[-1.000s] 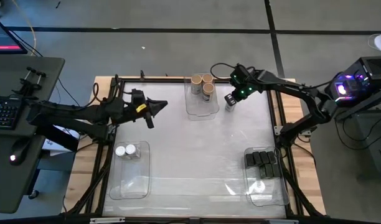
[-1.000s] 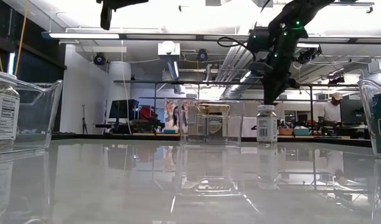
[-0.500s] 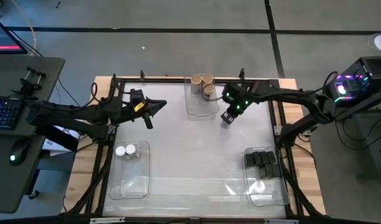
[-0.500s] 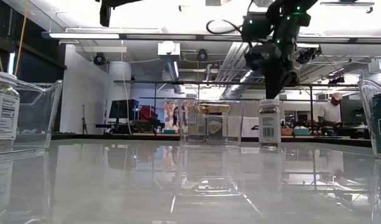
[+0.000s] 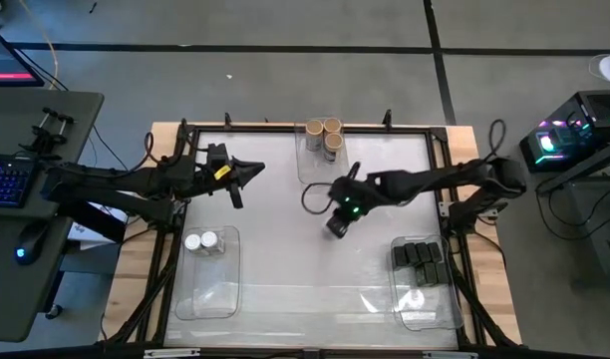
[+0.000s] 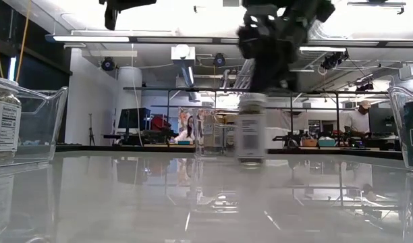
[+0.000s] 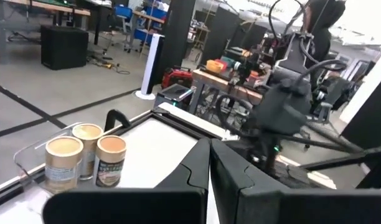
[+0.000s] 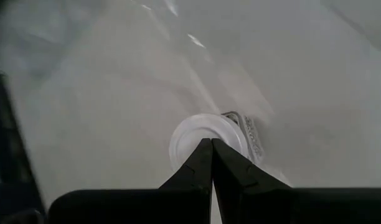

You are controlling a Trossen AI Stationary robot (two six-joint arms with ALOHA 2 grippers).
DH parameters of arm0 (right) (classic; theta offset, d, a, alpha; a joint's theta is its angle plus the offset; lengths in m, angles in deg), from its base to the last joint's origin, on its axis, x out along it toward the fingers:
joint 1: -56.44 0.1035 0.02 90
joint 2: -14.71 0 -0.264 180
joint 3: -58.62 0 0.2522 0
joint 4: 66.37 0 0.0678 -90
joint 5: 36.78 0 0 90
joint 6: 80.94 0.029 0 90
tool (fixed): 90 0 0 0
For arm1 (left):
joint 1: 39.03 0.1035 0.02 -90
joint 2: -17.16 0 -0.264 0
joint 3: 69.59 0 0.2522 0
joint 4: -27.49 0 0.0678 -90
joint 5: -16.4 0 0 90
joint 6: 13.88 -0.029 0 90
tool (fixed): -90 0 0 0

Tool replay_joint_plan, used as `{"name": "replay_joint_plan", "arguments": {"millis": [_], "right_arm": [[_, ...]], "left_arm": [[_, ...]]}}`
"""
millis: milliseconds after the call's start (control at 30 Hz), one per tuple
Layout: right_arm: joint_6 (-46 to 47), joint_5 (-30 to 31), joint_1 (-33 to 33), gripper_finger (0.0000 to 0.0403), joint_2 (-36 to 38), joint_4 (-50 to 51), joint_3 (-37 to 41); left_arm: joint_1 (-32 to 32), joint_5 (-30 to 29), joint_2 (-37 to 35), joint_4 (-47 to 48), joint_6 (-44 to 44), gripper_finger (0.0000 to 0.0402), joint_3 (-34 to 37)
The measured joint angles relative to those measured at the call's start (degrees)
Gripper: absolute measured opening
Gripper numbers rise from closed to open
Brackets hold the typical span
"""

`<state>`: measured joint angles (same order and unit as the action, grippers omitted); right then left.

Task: Sort spices by type
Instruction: Put the white spice bottle into the left transparent bin

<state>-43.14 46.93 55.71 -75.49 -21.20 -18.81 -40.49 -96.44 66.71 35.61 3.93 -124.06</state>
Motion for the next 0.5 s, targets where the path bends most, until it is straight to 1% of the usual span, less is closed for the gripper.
{"name": "replay_joint_plan", "arguments": {"millis": [167,267,367,500], "right_arm": [[1.4,-1.3,3.3,0.0000,-7.3,-16.6,-0.6],[1.0,-1.3,4.1,0.0000,-11.7,-24.0,-2.7],[-1.4,-0.8,4.2,0.0000,-15.1,-26.9,-6.4],[-9.2,0.0,3.6,0.0000,-16.4,-26.1,-11.8]], "left_arm": [[0.0,2.0,0.0,1.1,-0.1,0.0000,0.0],[0.0,2.9,0.0,1.3,-0.1,0.0000,0.0],[0.0,3.4,0.0,1.4,-0.1,0.0000,0.0],[0.0,5.8,0.0,1.7,-1.8,0.0000,0.0]]}}
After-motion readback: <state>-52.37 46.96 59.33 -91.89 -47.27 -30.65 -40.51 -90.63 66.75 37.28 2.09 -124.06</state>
